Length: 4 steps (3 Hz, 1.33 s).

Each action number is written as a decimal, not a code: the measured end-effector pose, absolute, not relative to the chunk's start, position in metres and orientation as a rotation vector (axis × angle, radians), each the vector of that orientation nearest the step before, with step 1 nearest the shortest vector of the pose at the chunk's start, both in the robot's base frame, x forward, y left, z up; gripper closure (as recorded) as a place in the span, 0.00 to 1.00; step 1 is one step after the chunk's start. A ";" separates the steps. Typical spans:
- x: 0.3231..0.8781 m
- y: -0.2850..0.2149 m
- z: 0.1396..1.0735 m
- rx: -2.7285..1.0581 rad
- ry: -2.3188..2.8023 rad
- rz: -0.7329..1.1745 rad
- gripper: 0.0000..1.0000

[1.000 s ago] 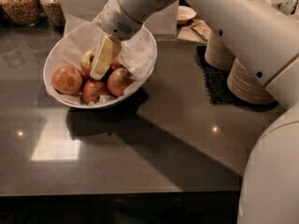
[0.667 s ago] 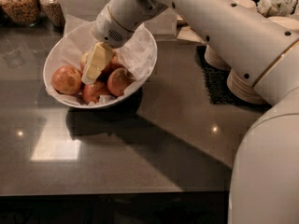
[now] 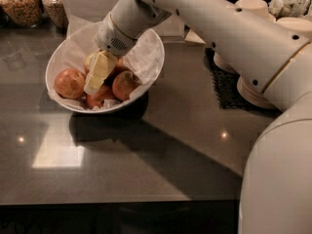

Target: Pick apple from white bowl

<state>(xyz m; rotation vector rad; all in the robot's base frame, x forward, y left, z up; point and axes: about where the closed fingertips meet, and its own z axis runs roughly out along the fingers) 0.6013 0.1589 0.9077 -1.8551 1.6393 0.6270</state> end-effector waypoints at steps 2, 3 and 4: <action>0.601 0.159 0.908 -1.855 1.639 0.627 0.38; 0.601 0.159 0.908 -1.855 1.639 0.627 0.61; 0.598 0.161 0.913 -1.870 1.654 0.594 0.84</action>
Offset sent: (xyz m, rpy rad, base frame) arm 0.0000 0.0000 0.0000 0.0000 0.0000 0.0001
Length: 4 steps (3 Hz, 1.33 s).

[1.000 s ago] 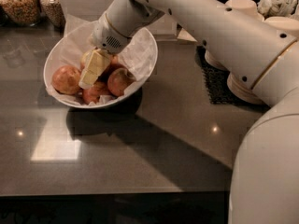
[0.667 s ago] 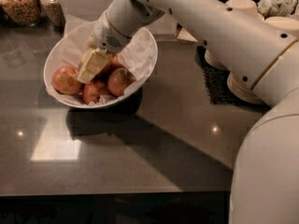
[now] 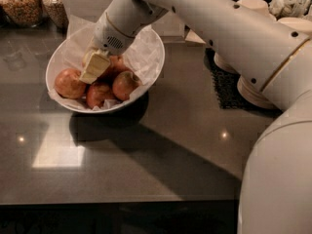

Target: Pick apple from white bowl

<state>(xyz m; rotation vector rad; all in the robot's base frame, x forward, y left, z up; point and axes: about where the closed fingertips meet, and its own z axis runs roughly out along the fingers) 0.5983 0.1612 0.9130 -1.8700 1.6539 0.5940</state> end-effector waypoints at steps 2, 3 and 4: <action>0.576 0.198 1.018 -1.937 1.663 0.296 1.00; 0.576 0.198 1.018 -1.937 1.663 0.296 1.00; 0.554 0.197 1.033 -1.970 1.529 0.241 1.00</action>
Offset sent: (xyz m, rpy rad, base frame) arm -0.0335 0.0430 0.1939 -0.2391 -0.2832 -0.1117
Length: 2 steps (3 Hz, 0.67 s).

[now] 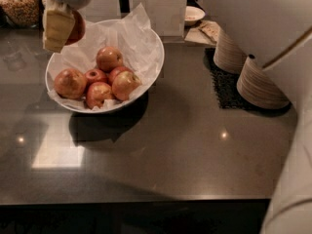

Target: Pick apple from white bowl

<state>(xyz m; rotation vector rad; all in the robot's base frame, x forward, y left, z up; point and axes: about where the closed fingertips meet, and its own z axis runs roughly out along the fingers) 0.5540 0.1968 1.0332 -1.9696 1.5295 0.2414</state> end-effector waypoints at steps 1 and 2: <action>0.527 0.197 1.038 -1.966 1.331 0.268 1.00; 0.534 0.183 1.056 -1.897 1.261 0.260 1.00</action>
Offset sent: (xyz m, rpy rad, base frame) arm -0.0228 0.0016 0.0017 0.0638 -0.0708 0.0956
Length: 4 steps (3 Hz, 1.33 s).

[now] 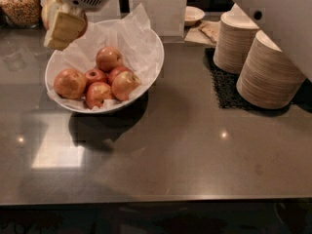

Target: Pick apple from white bowl

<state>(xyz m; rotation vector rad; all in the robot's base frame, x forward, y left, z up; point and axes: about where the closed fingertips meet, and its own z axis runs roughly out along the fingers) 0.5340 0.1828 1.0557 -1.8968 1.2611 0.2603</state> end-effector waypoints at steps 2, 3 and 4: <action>0.542 0.162 1.071 -1.837 1.240 0.264 1.00; 0.546 0.136 1.085 -1.791 1.195 0.254 1.00; 0.546 0.136 1.085 -1.791 1.196 0.254 1.00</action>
Offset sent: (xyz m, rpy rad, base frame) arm 0.0264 -0.0580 0.0361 0.1482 -0.0487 -0.0450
